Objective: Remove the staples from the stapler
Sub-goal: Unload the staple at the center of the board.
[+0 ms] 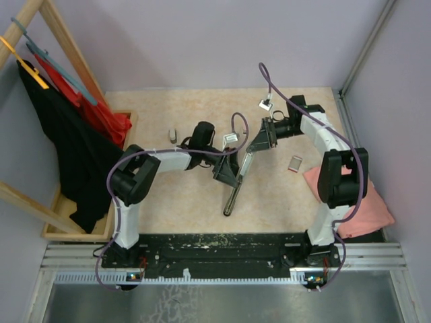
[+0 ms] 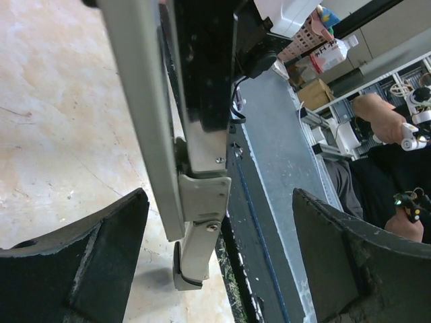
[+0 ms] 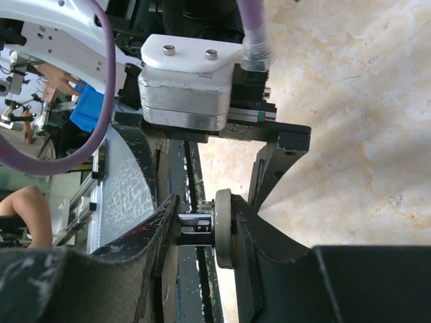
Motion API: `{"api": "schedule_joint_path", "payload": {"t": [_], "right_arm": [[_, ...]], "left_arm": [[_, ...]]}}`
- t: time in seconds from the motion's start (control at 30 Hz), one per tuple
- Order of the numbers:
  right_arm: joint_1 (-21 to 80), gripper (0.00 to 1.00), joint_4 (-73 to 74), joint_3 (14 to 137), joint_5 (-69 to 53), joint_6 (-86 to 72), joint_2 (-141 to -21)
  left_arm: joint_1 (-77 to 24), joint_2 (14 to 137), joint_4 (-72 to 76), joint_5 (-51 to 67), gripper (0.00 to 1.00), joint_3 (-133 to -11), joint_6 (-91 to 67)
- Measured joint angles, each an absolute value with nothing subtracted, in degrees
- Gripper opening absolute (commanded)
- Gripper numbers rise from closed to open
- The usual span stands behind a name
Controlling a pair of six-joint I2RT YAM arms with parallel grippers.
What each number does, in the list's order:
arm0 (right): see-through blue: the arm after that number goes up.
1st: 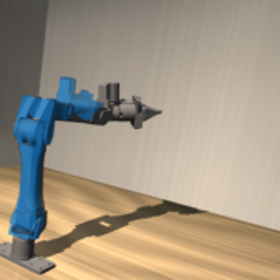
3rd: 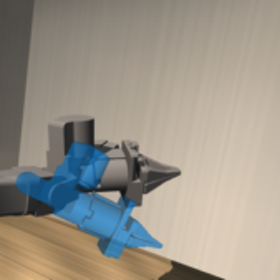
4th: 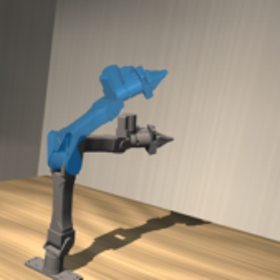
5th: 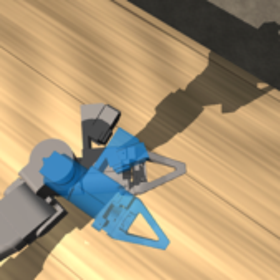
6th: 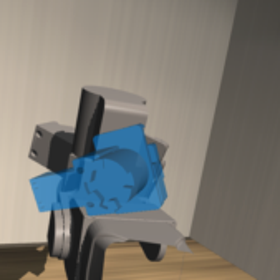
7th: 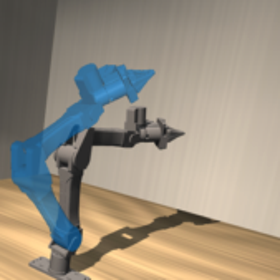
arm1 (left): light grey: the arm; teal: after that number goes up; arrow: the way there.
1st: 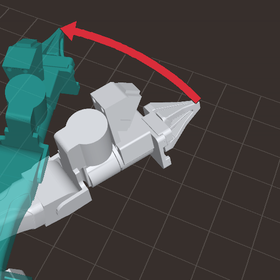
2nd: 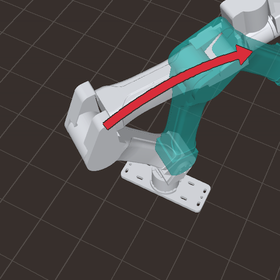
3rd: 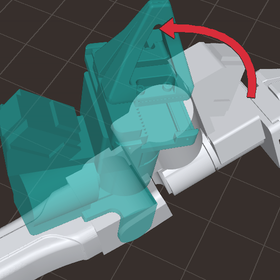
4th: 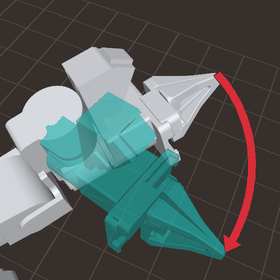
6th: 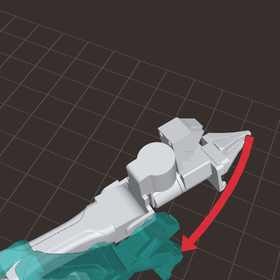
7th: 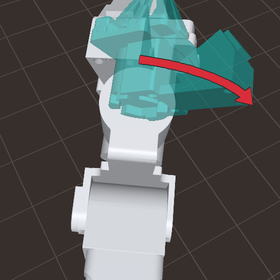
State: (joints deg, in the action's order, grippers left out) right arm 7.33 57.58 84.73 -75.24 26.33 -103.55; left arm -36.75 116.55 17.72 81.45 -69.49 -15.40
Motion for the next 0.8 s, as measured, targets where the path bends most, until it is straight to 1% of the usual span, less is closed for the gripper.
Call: {"api": "schedule_joint_path", "payload": {"t": [0.07, 0.13, 0.2, 0.3, 0.37, 0.47, 0.53, 0.6, 0.67, 0.8], "right_arm": [[7.22, 0.0, 57.58, 84.73, -75.31, 26.35, -103.55], [7.03, 0.0, 57.58, 84.73, -75.4, 26.39, -103.55], [6.96, 0.0, 57.58, 84.73, -75.55, 26.44, -103.48], [6.94, 0.0, 57.58, 84.73, -75.79, 26.46, -103.26], [6.94, 0.0, 57.52, 84.73, -76.16, 26.44, -103.22], [6.94, 0.0, 56.97, 84.49, -76.49, 26.3, -103.2], [6.94, 0.0, 56.47, 83.9, -76.55, 26.17, -103.11], [6.94, 0.0, 55.75, 83.15, -76.51, 25.63, -103.11], [6.94, 0.0, 54.83, 82.46, -76.4, 24.84, -103.11], [6.94, 0.0, 51.62, 80.79, -76.36, 22.2, -103.04]], "left_arm": [[-36.95, 116.57, 22.26, 81.84, 0.87, -68.38, -18.98], [-36.99, 116.88, 30.41, 82.19, 0.85, -66.61, -25.28], [-36.99, 118.06, 41.15, 82.65, 0.82, -64.86, -33.52], [-37.04, 122.85, 61.36, 83.29, 0.78, -64.03, -51.03], [-37.04, 126.23, 71.7, 83.5, 0.78, -64.23, -61.01], [-37.04, 129.43, 79.68, 83.59, 0.78, -64.62, -69.63], [-37.04, 129.32, 79.31, 83.35, 0.8, -64.6, -69.89], [-37.04, 128.01, 74.91, 82.5, 0.82, -64.49, -66.35], [-37.08, 125.49, 66.67, 80.97, 0.84, -64.31, -60.18], [-37.19, 119.46, 50.83, 77.25, 0.84, -64.71, -47.48]]}}
